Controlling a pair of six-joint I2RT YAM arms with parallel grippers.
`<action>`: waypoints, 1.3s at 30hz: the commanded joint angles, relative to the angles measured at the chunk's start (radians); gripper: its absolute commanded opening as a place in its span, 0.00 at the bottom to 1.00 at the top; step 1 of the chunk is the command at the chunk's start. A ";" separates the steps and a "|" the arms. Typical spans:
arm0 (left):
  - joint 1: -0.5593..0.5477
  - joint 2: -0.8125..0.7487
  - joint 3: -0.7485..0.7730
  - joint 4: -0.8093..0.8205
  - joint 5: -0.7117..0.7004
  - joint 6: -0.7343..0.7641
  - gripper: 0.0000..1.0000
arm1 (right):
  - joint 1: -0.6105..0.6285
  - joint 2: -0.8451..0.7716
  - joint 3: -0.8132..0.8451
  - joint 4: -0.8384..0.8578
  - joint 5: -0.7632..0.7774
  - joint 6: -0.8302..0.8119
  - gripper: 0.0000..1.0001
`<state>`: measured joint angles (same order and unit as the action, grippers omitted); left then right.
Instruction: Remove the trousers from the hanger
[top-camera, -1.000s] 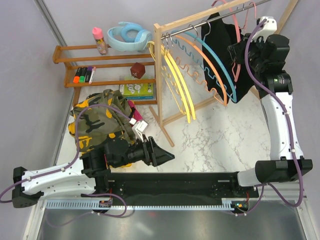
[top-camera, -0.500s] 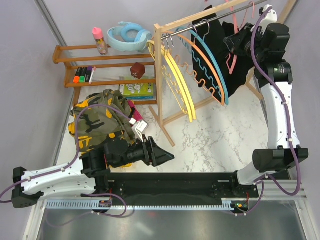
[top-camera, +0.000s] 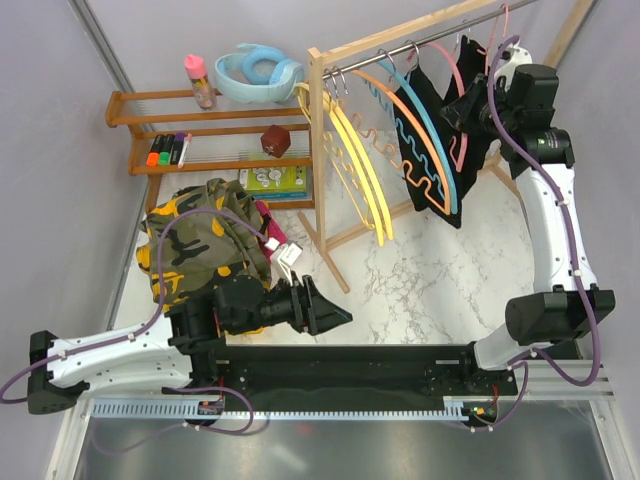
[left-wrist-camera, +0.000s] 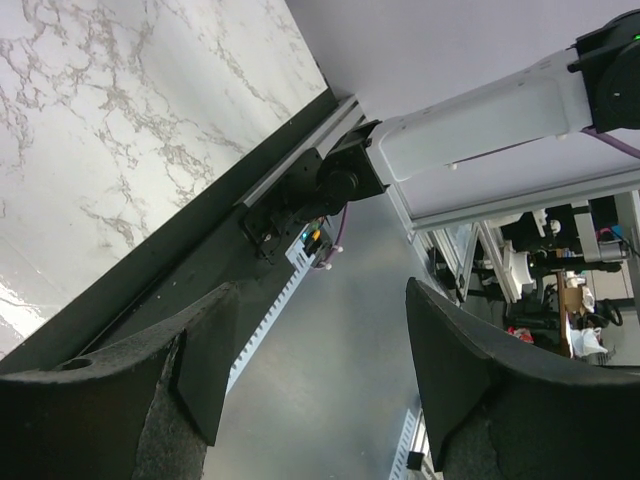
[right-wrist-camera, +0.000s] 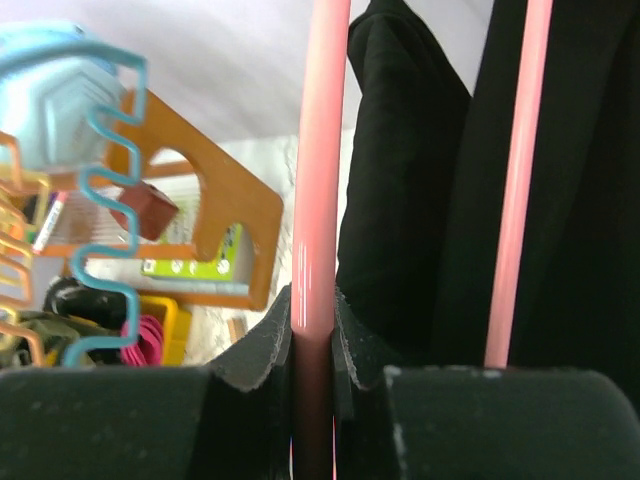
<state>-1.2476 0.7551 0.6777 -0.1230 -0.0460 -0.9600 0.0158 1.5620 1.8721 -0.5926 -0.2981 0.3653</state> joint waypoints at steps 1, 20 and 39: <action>-0.004 0.033 0.029 0.031 0.038 0.009 0.73 | 0.000 -0.092 -0.057 0.028 0.016 -0.048 0.00; -0.006 0.176 0.059 0.193 0.061 0.204 0.67 | 0.001 -0.674 -0.674 -0.026 -0.018 0.081 0.00; -0.003 0.144 0.099 0.177 -0.031 0.210 0.73 | 0.000 -0.453 -0.426 -0.027 -0.099 -0.206 0.00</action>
<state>-1.2476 0.9207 0.7780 0.0296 -0.0597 -0.7609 0.0166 1.0836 1.3266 -0.7238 -0.3195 0.3019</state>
